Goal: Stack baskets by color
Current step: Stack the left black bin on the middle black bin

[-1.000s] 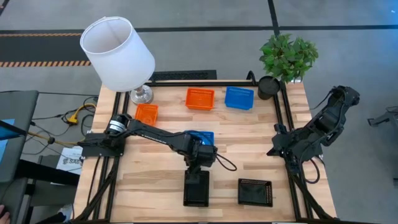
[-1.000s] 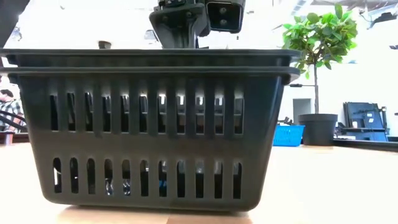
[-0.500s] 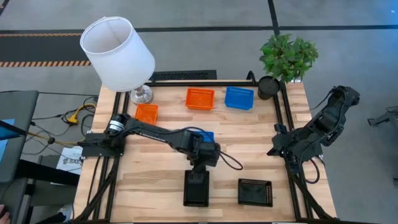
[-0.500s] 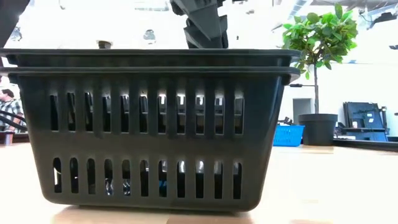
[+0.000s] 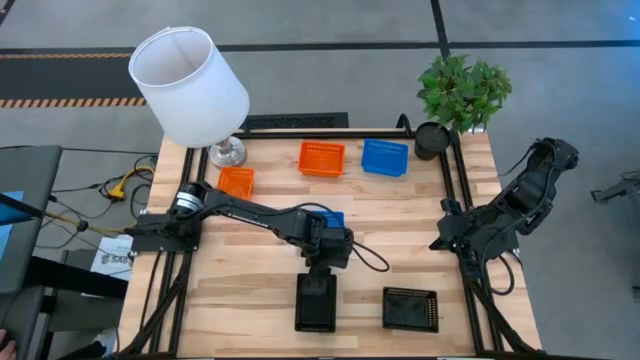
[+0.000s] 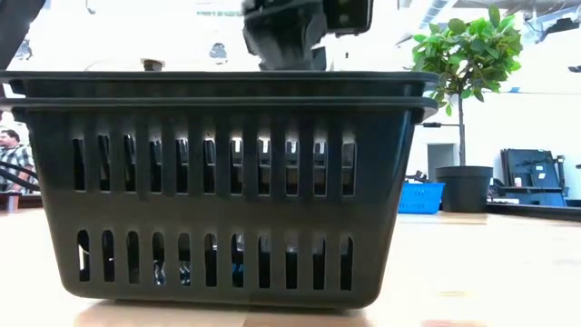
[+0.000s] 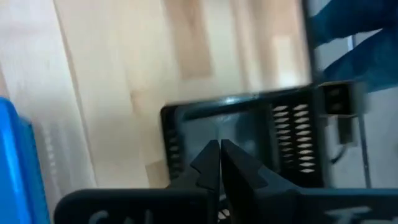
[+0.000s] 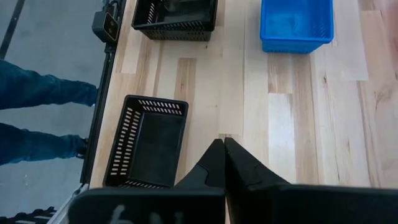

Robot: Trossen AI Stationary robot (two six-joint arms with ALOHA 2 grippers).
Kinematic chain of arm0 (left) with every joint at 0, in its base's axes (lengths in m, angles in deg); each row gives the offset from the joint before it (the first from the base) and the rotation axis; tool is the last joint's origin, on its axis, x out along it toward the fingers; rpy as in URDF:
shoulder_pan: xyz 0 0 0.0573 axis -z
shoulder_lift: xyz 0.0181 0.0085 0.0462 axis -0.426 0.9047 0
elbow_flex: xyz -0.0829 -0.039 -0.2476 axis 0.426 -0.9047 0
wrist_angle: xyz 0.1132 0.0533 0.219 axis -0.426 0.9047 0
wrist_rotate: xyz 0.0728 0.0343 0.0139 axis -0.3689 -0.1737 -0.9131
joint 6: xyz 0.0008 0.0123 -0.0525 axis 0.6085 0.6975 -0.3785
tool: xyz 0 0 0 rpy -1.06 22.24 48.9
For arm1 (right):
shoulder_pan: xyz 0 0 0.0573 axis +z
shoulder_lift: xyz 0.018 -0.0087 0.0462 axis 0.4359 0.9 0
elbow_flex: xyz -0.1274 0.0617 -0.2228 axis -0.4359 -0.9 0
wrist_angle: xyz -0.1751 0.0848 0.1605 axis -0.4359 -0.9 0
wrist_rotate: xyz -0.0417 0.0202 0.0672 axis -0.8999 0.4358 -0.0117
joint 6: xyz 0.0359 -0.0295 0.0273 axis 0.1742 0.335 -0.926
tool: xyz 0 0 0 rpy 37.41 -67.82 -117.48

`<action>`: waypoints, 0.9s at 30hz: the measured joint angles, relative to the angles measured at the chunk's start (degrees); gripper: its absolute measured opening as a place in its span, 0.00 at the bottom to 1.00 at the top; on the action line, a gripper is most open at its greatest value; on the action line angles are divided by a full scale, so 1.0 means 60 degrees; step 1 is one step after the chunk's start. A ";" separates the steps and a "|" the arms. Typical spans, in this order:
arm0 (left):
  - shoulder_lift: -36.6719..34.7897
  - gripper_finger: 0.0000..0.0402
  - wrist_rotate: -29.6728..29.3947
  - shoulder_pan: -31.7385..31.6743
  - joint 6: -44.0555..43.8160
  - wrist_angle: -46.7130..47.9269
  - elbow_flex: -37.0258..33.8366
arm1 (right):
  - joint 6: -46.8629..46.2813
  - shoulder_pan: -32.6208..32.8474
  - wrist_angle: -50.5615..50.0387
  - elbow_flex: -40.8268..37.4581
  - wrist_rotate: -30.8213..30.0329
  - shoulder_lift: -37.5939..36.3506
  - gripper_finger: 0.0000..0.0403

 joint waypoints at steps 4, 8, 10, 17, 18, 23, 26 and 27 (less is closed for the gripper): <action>0.0008 0.00 0.0015 -0.0029 -0.0218 -0.0207 -0.0434 | 0.0000 0.0000 0.0000 0.0000 0.0000 -0.0002 0.02; 0.0008 0.00 0.0140 -0.0033 -0.0239 -0.0382 -0.0857 | 0.0000 0.0000 0.0002 0.0000 0.0000 0.0000 0.02; 0.0008 0.00 0.0160 -0.0056 -0.0236 -0.0401 -0.0951 | 0.0000 0.0000 0.0011 0.0000 0.0000 0.0000 0.02; 0.0008 0.00 0.0196 -0.0193 -0.0054 -0.0757 -0.1027 | -0.0004 0.0000 0.0120 0.0000 0.0000 0.0000 0.02; 0.0008 0.00 0.0232 -0.0239 -0.0054 -0.0797 -0.1029 | -0.0001 0.0000 0.0158 0.0000 0.0000 0.0000 0.02; 0.0008 0.00 0.0262 -0.0400 -0.0026 -0.0990 -0.1029 | -0.0166 0.0000 0.0309 0.0000 -0.0004 0.0004 0.02; 0.0008 0.00 0.0465 -0.0471 -0.0177 -0.0991 -0.1026 | -0.0256 0.0000 0.0315 0.0000 -0.0062 0.0004 0.02; 0.0008 0.00 0.0488 -0.0474 -0.0217 -0.0957 -0.1029 | -0.0259 -0.0001 0.0321 0.0000 -0.0098 0.0004 0.02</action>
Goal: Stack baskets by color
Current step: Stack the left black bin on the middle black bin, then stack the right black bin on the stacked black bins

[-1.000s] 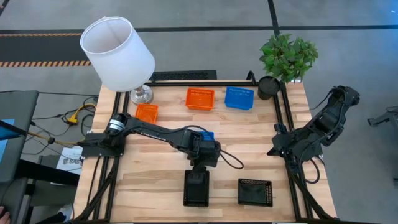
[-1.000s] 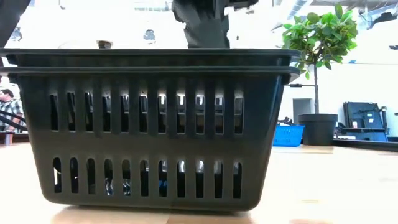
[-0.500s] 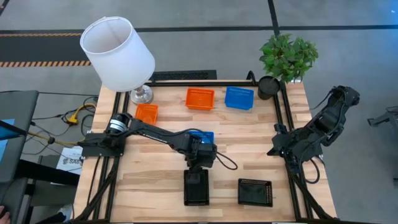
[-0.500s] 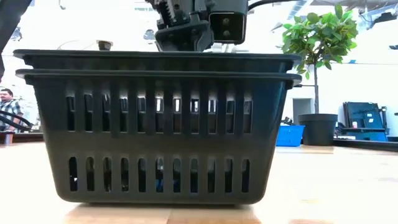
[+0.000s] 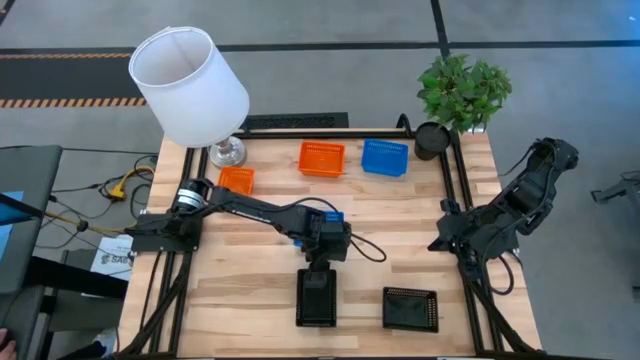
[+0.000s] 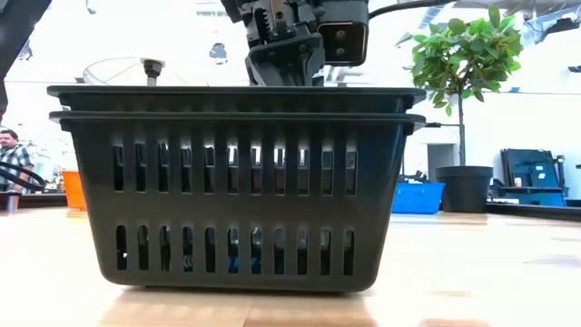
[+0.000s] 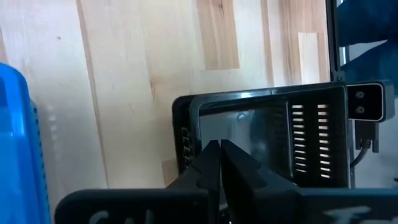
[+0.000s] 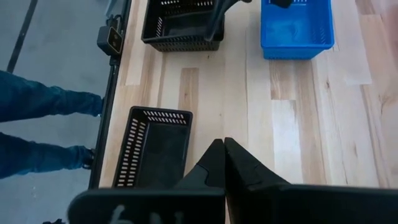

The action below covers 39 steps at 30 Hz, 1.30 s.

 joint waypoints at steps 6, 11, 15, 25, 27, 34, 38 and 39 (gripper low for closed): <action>0.0000 0.00 0.0099 0.0011 0.0066 0.0010 0.0000 | -0.0004 -0.0003 0.0206 0.0000 -0.0059 0.0004 0.02; 0.0000 0.00 0.0102 0.0015 0.0215 0.0006 0.0000 | 0.0007 -0.0003 0.0251 0.0000 -0.0084 0.0004 0.02; 0.0114 0.00 0.0393 -0.0050 0.0370 -0.0067 0.0015 | 0.0011 -0.0003 0.0250 0.0000 -0.0084 0.0004 0.02; 0.0619 0.00 0.1799 -0.0180 0.0156 -0.0598 0.0084 | 0.0015 0.0000 0.0368 0.0000 -0.0080 0.0004 0.02; 0.0588 0.00 0.2001 -0.0243 0.0065 -0.0600 0.0084 | 0.0018 -0.0003 0.0368 0.0001 -0.0080 0.0004 0.02; -0.0219 0.00 0.1296 -0.0308 -0.0087 -0.0666 0.0074 | 0.0056 -0.0003 0.0368 0.0000 -0.0121 0.0007 0.02; -0.1344 0.00 -0.0321 -0.0053 -0.0209 -0.0778 0.0076 | 0.0262 -0.0003 0.0412 0.0003 -0.0130 0.0051 0.02; -0.1612 0.00 -0.0808 0.0043 -0.0246 -0.0727 0.0076 | 0.0268 -0.0008 0.0419 0.0004 -0.0131 0.0082 0.02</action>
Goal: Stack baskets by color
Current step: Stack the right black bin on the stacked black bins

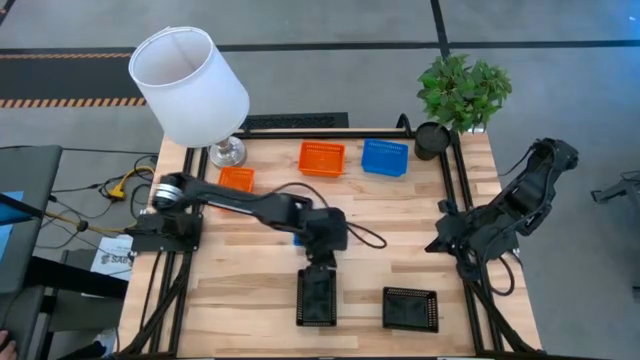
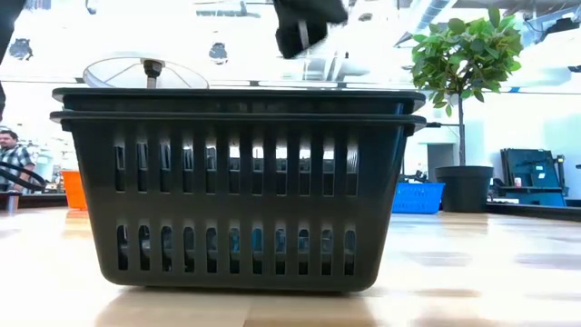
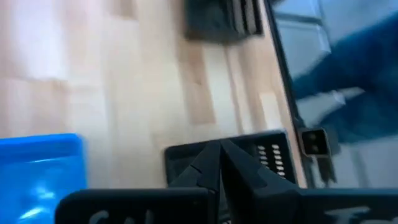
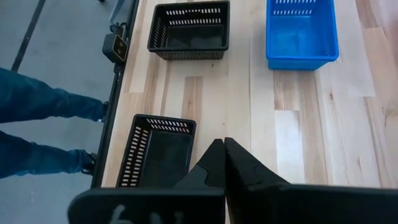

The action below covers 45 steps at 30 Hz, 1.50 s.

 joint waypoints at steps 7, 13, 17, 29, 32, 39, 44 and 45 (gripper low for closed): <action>-0.1498 0.00 -0.2546 0.0710 -0.0161 0.1014 -0.0050 | 0.0192 -0.0147 0.0253 -0.0004 -0.0015 0.0794 0.03; -0.2560 0.00 -0.3057 0.1206 0.0084 0.1938 -0.0841 | -0.0154 -0.0270 0.0290 -0.0004 -0.0001 0.1809 0.10; -0.4107 0.00 -0.3299 0.1512 -0.0192 0.0927 -0.2625 | -0.0776 -0.0546 0.0230 -0.0011 0.0063 0.2296 0.18; -0.7030 0.00 -0.3980 0.1360 -0.0169 -0.5118 -0.7098 | -0.1502 -0.0510 0.0690 -0.0827 0.0563 0.2669 0.45; -0.6973 0.00 -0.4335 0.1180 -0.0111 -0.5301 -0.7275 | -0.2044 -0.0335 0.1636 -0.1877 0.1108 0.2680 0.48; -0.6821 0.07 -0.4258 0.0835 0.0009 -0.5324 -0.7267 | -0.3037 0.0009 0.3189 -0.3372 0.1672 0.2676 0.47; -0.6821 0.14 -0.4171 0.0550 -0.0204 -0.5352 -0.7267 | -0.3100 0.0220 0.3846 -0.3835 0.1825 0.2861 0.45; -0.6821 0.15 -0.4086 0.0504 -0.0308 -0.5351 -0.7267 | -0.3081 0.0215 0.3941 -0.3928 0.1884 0.2931 0.45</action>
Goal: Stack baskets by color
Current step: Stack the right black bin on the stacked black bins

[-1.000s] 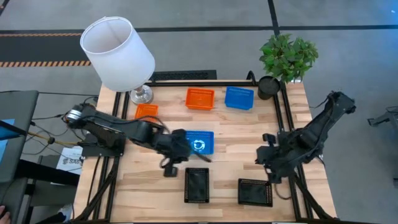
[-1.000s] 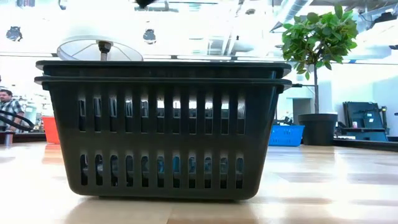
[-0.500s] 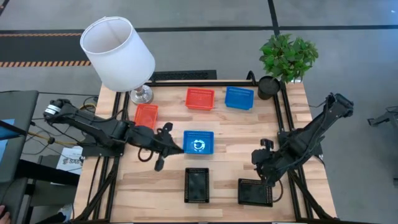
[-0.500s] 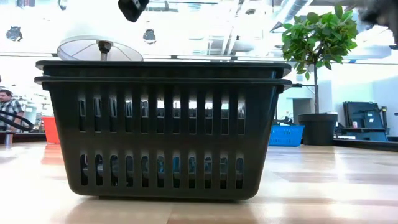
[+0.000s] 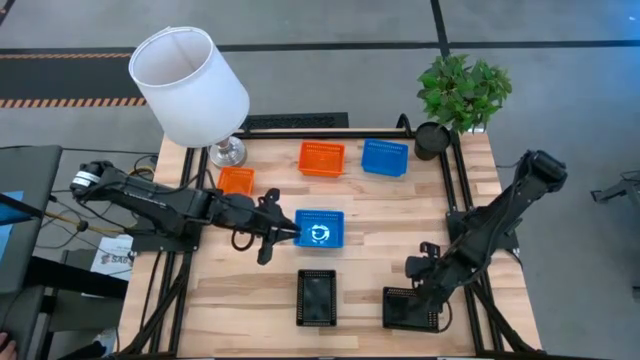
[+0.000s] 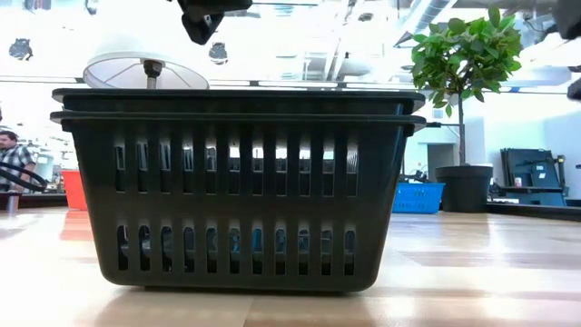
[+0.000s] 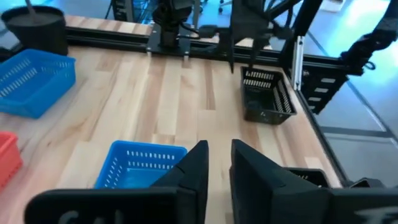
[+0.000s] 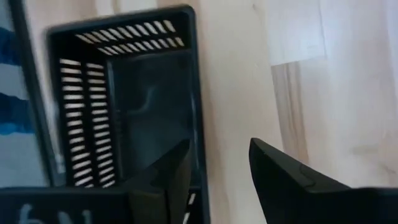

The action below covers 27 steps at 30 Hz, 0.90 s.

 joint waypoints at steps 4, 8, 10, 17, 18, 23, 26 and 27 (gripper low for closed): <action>0.0000 0.17 0.0126 -0.0095 -0.0275 0.0000 0.0000 | 0.0048 -0.0050 0.0584 -0.0316 0.0315 0.0408 0.44; 0.0000 0.18 0.0126 -0.0096 -0.0303 -0.0011 0.0007 | 0.0153 -0.0003 0.1053 -0.0313 0.0541 0.0893 0.44; 0.0000 0.18 0.0126 -0.0095 -0.0303 0.0012 0.0011 | 0.0294 -0.0011 0.1269 -0.0312 0.0666 0.1224 0.44; 0.0000 0.18 0.0125 -0.0095 -0.0554 0.0027 0.0011 | 0.0313 -0.0042 0.1346 -0.0315 0.0658 0.2167 0.42; 0.0000 0.18 0.0122 -0.0099 -0.0621 0.0047 0.0011 | 0.0188 -0.0049 0.1350 -0.0312 0.0634 0.2219 0.40; 0.0000 0.18 0.0151 -0.0095 -0.0918 0.0153 0.0015 | -0.0238 -0.0086 0.1439 -0.0309 0.0712 0.1991 0.20; -0.0070 0.18 0.0394 -0.0097 -0.0974 0.0502 0.0015 | -0.0266 -0.0109 0.1471 -0.0305 0.0786 0.1475 0.04; -0.0108 0.18 0.0410 -0.0098 -0.0977 0.0676 0.0015 | -0.0400 -0.0169 0.1516 -0.0305 0.0801 0.1272 0.04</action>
